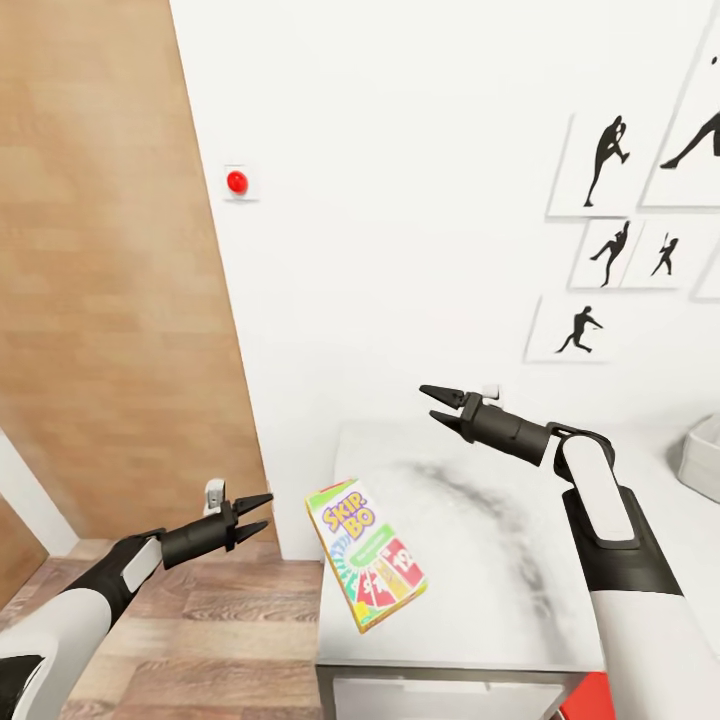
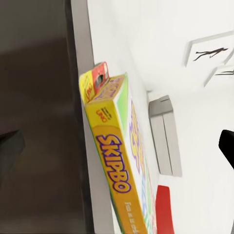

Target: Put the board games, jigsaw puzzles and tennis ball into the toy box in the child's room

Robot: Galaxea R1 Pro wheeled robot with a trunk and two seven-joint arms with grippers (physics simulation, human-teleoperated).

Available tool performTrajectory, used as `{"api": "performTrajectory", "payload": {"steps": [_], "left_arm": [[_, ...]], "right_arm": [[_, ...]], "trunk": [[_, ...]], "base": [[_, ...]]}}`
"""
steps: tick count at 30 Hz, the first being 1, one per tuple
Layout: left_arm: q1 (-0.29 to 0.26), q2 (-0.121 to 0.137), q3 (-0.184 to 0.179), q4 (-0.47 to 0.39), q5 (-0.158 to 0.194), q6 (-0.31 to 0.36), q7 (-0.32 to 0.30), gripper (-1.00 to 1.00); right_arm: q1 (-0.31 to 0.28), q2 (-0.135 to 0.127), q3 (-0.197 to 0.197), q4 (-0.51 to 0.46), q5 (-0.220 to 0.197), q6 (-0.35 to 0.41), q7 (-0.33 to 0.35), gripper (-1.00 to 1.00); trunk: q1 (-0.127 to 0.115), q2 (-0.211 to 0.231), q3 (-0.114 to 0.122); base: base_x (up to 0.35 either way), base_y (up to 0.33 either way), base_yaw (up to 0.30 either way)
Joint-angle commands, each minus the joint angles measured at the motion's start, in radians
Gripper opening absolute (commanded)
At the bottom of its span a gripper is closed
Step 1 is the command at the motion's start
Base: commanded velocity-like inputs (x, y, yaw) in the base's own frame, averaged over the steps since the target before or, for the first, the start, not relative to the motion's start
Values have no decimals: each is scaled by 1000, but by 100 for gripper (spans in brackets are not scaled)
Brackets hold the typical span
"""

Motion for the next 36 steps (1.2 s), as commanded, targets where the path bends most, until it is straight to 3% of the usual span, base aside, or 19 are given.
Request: {"api": "performTrajectory", "payload": {"steps": [1, 18, 36], "left_arm": [[-1, -1, 4, 0, -2, 9, -3, 100], [-1, 0, 5, 0, -1, 8, -4, 100], [-1, 0, 3, 0, 0, 7, -4, 100]], "right_arm": [[-1, 0, -1, 0, 10, 4, 10, 100], [-1, 0, 0, -1, 9, 4, 10, 100], [-1, 1, 0, -2, 9, 4, 10, 100]], "trunk": [[0, -1, -1], [0, -1, -1], [0, -1, -1]], "base": [[228, -40, 0], [63, -9, 0], [0, -98, 0]]}}
